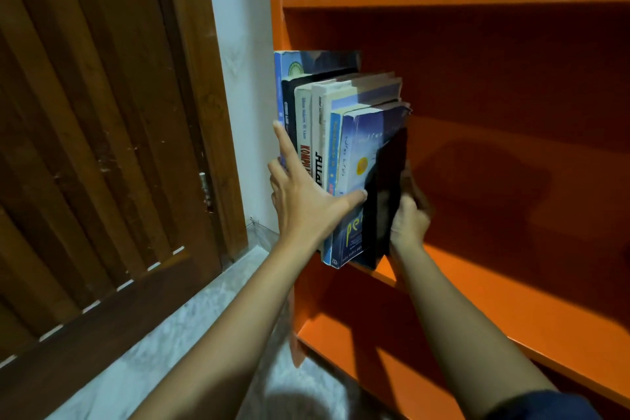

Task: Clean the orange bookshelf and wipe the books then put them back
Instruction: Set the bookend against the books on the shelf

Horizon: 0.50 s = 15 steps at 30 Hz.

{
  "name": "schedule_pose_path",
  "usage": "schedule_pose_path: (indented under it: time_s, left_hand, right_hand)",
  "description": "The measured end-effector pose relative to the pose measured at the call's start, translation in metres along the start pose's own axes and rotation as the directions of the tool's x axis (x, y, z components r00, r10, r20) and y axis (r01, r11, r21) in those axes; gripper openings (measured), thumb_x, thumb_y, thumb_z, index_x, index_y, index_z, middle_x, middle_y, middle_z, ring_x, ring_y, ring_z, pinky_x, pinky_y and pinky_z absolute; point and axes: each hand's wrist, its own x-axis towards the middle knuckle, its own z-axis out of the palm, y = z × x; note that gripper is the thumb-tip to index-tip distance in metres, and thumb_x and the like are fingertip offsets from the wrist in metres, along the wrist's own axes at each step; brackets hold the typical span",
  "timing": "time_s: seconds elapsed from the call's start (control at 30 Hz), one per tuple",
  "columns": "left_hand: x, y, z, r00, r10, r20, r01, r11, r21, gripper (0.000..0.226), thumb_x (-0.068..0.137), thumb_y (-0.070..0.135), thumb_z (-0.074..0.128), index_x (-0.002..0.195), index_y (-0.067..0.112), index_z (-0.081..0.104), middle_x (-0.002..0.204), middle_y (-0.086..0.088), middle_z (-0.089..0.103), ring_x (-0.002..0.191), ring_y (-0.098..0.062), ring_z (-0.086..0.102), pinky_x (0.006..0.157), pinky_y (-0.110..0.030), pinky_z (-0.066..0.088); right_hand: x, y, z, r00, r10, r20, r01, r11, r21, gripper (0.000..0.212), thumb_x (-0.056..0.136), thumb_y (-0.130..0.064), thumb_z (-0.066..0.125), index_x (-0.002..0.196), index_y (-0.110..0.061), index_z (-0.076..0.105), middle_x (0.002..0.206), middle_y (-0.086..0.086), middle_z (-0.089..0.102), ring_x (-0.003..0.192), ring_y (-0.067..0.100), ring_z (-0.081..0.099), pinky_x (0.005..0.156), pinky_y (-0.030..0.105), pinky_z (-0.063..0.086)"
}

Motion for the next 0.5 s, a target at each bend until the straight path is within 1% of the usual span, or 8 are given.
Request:
schedule_pose_path:
  time_s: [0.03,0.07,0.13,0.2,0.27,0.33,0.4,0.5]
  left_hand:
    - [-0.002,-0.001,0.002,1.000,0.009,-0.006,-0.009,1.000,-0.003,0.142,0.049,0.054,0.080,0.144,0.031,-0.024,0.128,-0.007,0.027,0.119,-0.027,0.036,0.102,-0.042,0.034]
    - [-0.004,-0.001,0.005,1.000,0.022,-0.018,-0.022,1.000,-0.010,0.139,0.051,0.059,0.075,0.145,0.028,-0.022,0.128,-0.004,0.024,0.121,-0.024,0.033,0.103,-0.038,0.030]
    - [-0.009,-0.001,0.009,0.992,0.095,-0.079,-0.097,0.995,-0.014,0.129,0.057,0.067,0.065,0.148,0.020,-0.015,0.134,-0.006,0.018,0.129,-0.020,0.023,0.105,-0.032,0.020]
    - [-0.010,-0.002,0.011,0.962,0.210,-0.176,-0.210,0.978,0.016,0.116,0.067,0.068,0.059,0.149,0.013,-0.002,0.145,-0.014,0.011,0.138,-0.021,0.011,0.113,-0.034,0.015]
    - [-0.006,-0.005,0.012,0.925,0.306,-0.226,-0.299,0.952,0.069,0.105,0.075,0.068,0.053,0.148,0.010,0.004,0.151,-0.018,0.003,0.144,-0.023,0.002,0.117,-0.041,0.012]
    - [-0.002,-0.007,0.016,0.904,0.367,-0.220,-0.353,0.930,0.104,0.093,0.081,0.069,0.042,0.148,0.018,0.002,0.153,-0.018,-0.001,0.145,-0.027,-0.004,0.118,-0.047,0.006]
    - [0.001,-0.008,0.020,0.896,0.387,-0.217,-0.376,0.922,0.094,0.081,0.085,0.069,0.031,0.148,0.034,-0.006,0.154,-0.019,-0.002,0.145,-0.028,-0.009,0.117,-0.048,-0.003]
    - [0.002,-0.011,0.023,0.885,0.395,-0.247,-0.393,0.918,0.059,0.073,0.088,0.069,0.020,0.146,0.037,-0.012,0.153,-0.021,-0.002,0.145,-0.028,-0.010,0.116,-0.046,-0.010]
  right_hand:
    - [-0.001,0.000,0.000,1.000,0.009,0.010,-0.009,1.000,0.006,0.015,0.081,-0.012,0.067,0.081,-0.022,0.077,0.078,-0.013,0.072,0.081,0.010,0.065,0.079,0.025,0.053]
    - [-0.002,0.000,-0.001,1.000,0.018,0.013,-0.018,1.000,0.014,0.023,0.087,-0.005,0.060,0.081,-0.020,0.076,0.075,-0.014,0.072,0.074,0.004,0.066,0.073,0.020,0.053]
    - [-0.003,-0.003,-0.002,0.999,0.034,-0.008,-0.035,0.999,-0.022,0.023,0.090,-0.001,0.055,0.088,-0.016,0.072,0.070,-0.015,0.071,0.065,0.000,0.065,0.066,0.017,0.052]
    - [-0.006,-0.006,-0.003,0.998,0.036,-0.048,-0.040,0.996,-0.084,0.017,0.086,-0.003,0.057,0.100,-0.004,0.067,0.076,-0.007,0.070,0.066,0.006,0.063,0.065,0.019,0.051]
    - [-0.010,-0.007,-0.002,0.996,0.027,-0.087,-0.039,0.990,-0.136,0.030,0.084,-0.006,0.058,0.110,0.006,0.062,0.090,0.008,0.065,0.076,0.016,0.059,0.069,0.027,0.049]
    - [-0.013,-0.007,-0.001,0.995,0.017,-0.101,-0.033,0.986,-0.162,0.032,0.084,-0.012,0.058,0.109,0.008,0.062,0.094,0.014,0.062,0.081,0.023,0.057,0.073,0.035,0.046]
    - [-0.015,-0.006,0.002,0.995,0.014,-0.096,-0.030,0.986,-0.166,0.033,0.085,-0.014,0.058,0.109,0.008,0.062,0.095,0.016,0.062,0.085,0.026,0.056,0.074,0.037,0.045]
    - [-0.016,-0.002,0.006,0.996,0.002,-0.086,-0.015,0.989,-0.146,0.039,0.085,-0.015,0.059,0.113,0.012,0.059,0.105,0.022,0.064,0.093,0.029,0.056,0.080,0.040,0.047]
